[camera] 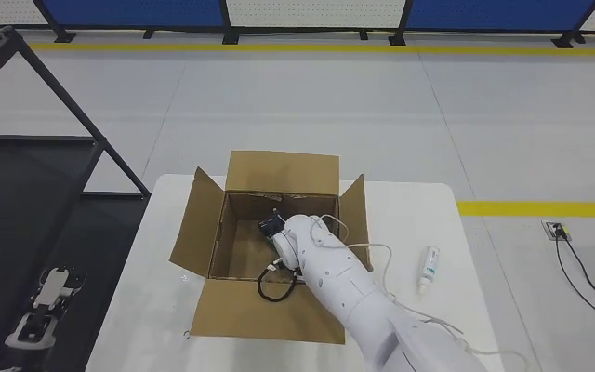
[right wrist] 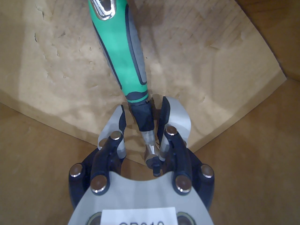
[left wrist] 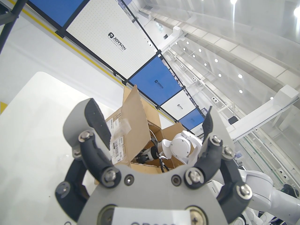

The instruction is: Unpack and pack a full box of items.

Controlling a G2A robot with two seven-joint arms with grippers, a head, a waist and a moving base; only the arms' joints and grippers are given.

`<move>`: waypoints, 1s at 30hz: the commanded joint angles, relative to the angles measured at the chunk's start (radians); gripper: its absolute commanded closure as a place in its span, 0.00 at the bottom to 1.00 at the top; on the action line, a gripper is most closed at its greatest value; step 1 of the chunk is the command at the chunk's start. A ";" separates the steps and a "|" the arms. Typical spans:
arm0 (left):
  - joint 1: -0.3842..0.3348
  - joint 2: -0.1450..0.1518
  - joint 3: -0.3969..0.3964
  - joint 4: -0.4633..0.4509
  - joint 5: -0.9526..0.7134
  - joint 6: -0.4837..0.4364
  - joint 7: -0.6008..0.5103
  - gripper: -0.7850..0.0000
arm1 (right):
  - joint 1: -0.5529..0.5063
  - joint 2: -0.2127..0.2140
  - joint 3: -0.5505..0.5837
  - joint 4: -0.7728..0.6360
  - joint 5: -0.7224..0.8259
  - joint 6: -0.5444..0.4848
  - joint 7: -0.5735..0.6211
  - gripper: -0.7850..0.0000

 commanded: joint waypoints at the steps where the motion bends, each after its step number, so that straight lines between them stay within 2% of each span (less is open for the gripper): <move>1: 0.000 0.000 -0.002 0.001 0.000 0.001 0.001 0.00 | -0.001 -0.001 0.003 0.004 0.002 -0.002 -0.001 0.77; 3: 0.000 0.000 -0.003 0.001 0.000 0.001 0.000 0.00 | 0.000 -0.001 0.007 0.007 0.004 -0.001 -0.005 0.98; 4: 0.000 0.000 -0.003 0.001 -0.001 0.001 0.000 0.00 | 0.001 -0.001 0.009 0.008 0.005 0.000 -0.008 1.00; 16: 0.002 -0.001 0.000 -0.006 0.001 -0.001 0.002 0.00 | 0.037 0.005 0.042 0.006 0.029 -0.011 -0.048 1.00; 30: 0.005 -0.003 0.026 -0.029 0.020 -0.001 0.008 0.00 | 0.103 0.037 0.109 -0.066 0.092 -0.155 -0.113 1.00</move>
